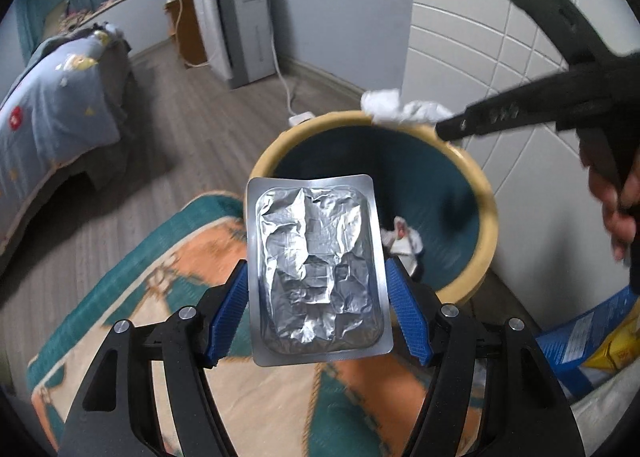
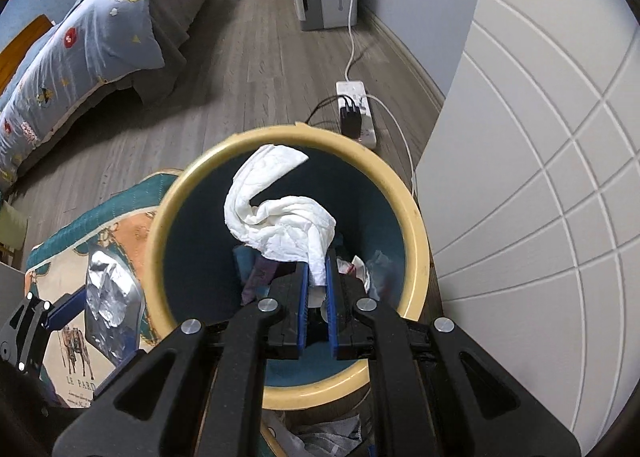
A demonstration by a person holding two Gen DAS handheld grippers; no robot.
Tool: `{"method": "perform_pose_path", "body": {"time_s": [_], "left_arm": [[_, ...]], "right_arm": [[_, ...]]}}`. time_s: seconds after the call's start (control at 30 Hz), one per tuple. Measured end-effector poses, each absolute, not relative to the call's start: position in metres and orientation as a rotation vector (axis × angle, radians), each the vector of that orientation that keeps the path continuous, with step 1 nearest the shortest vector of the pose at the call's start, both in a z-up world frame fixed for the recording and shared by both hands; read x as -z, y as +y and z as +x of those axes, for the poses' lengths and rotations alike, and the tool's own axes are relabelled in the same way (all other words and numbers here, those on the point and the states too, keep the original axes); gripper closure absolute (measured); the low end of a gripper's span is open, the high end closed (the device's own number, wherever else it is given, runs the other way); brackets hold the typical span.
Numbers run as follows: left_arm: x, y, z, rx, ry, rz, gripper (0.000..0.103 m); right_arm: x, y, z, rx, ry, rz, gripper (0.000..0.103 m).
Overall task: Collect trash
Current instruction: 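Open the right tool dropping the tissue in while the left tool drops the blister pack in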
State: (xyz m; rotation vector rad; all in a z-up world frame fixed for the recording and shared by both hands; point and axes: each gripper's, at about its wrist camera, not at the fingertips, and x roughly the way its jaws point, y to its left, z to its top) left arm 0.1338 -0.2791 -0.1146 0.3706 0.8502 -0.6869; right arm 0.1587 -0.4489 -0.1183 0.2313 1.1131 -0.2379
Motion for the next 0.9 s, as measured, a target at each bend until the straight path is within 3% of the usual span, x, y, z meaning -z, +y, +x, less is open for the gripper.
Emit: {"method": "perform_pose_path", "body": {"time_s": [0.47,0.57,0.63,0.9], "left_arm": [[0.130,-0.315,0.142,0.704,0.849,0.375,0.034],[0.133,-0.316,0.147,0.696,0.855,0.363,0.030],[0.136,-0.315,0.150,0.688,0.863,0.352,0.021],[0.137,-0.300,0.155,0.631,0.869,0.360,0.011]], "right_arm": [[0.132,-0.460,0.170,0.239,1.113,0.290,0.095],[0.132,-0.464,0.172,0.230,1.094,0.332,0.083],[0.135,-0.466,0.172,0.237,1.091,0.347,0.061],[0.146,-0.467,0.172,0.259,1.116,0.340,0.048]]}}
